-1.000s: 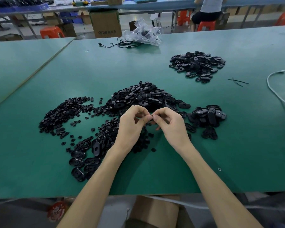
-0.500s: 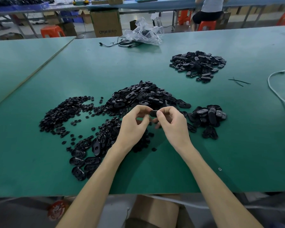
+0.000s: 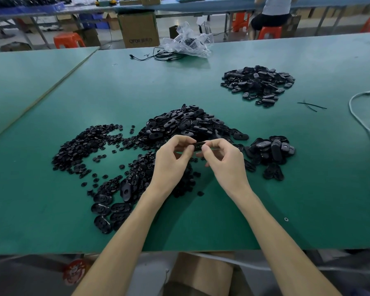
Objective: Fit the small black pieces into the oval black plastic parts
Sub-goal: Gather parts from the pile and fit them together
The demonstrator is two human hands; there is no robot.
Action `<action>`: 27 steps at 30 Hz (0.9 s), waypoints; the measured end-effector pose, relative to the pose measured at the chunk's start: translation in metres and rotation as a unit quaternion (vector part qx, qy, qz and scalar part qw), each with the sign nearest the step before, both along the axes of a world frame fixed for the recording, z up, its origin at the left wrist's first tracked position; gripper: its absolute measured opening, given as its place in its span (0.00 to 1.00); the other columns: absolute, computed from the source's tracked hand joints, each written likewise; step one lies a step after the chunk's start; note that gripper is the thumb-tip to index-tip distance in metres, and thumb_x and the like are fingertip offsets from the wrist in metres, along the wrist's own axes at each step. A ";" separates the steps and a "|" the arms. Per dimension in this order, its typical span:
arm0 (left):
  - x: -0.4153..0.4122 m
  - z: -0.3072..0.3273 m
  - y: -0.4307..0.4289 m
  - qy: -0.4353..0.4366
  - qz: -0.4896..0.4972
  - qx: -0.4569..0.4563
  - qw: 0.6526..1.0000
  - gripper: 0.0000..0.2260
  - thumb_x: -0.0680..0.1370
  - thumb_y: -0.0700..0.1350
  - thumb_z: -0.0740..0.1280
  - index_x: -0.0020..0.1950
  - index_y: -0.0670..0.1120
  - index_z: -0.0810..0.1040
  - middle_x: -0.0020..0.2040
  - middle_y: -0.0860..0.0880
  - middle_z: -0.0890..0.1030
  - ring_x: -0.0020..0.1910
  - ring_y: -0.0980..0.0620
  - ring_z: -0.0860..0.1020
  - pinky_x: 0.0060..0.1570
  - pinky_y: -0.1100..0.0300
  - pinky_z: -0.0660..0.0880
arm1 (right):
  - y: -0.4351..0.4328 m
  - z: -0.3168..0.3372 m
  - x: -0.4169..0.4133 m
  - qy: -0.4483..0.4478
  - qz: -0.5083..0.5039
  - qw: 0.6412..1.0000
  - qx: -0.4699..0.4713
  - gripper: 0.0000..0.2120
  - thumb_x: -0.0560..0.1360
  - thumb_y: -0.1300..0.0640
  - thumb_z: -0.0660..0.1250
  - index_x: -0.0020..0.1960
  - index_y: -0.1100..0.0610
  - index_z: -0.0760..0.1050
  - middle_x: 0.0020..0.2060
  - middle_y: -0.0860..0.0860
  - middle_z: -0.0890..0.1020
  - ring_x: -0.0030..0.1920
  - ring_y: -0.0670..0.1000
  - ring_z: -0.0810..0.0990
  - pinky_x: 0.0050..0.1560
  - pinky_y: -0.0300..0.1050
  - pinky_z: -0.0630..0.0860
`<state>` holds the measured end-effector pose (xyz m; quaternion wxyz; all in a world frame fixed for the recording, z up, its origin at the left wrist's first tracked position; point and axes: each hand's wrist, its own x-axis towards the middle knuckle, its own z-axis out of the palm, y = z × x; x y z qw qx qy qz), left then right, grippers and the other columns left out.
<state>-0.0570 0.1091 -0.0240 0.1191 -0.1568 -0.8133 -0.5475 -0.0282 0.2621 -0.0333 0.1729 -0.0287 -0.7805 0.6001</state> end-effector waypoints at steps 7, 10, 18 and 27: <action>0.001 0.001 0.000 -0.001 -0.020 0.004 1.000 0.05 0.81 0.38 0.71 0.55 0.45 0.83 0.49 0.54 0.85 0.51 0.55 0.83 0.55 0.58 0.80 | 0.000 0.000 0.000 -0.011 -0.019 1.000 0.015 0.03 0.79 0.54 0.73 0.46 0.49 0.82 0.39 0.47 0.87 0.44 0.49 0.86 0.51 0.57 0.83; 0.002 0.001 0.000 -0.004 -0.026 0.006 1.000 0.05 0.81 0.38 0.71 0.55 0.46 0.83 0.49 0.54 0.85 0.51 0.54 0.83 0.55 0.58 0.80 | 0.000 0.000 0.000 -0.012 -0.024 0.999 0.021 0.03 0.79 0.53 0.73 0.46 0.49 0.81 0.40 0.47 0.87 0.44 0.49 0.86 0.51 0.56 0.83; 0.002 0.002 0.000 -0.011 -0.025 0.009 1.000 0.05 0.80 0.37 0.71 0.55 0.43 0.83 0.49 0.51 0.86 0.49 0.53 0.84 0.55 0.55 0.81 | 0.000 0.000 0.000 0.018 -0.007 1.000 0.019 0.04 0.80 0.55 0.73 0.47 0.47 0.81 0.39 0.42 0.86 0.43 0.46 0.86 0.46 0.48 0.82; 0.003 0.002 0.001 -0.034 -0.038 0.028 0.998 0.05 0.79 0.36 0.72 0.54 0.43 0.82 0.48 0.49 0.86 0.48 0.49 0.85 0.54 0.51 0.82 | 0.001 0.000 0.000 0.033 0.002 0.999 -0.002 0.05 0.79 0.58 0.73 0.50 0.49 0.81 0.43 0.45 0.86 0.42 0.47 0.86 0.42 0.38 0.78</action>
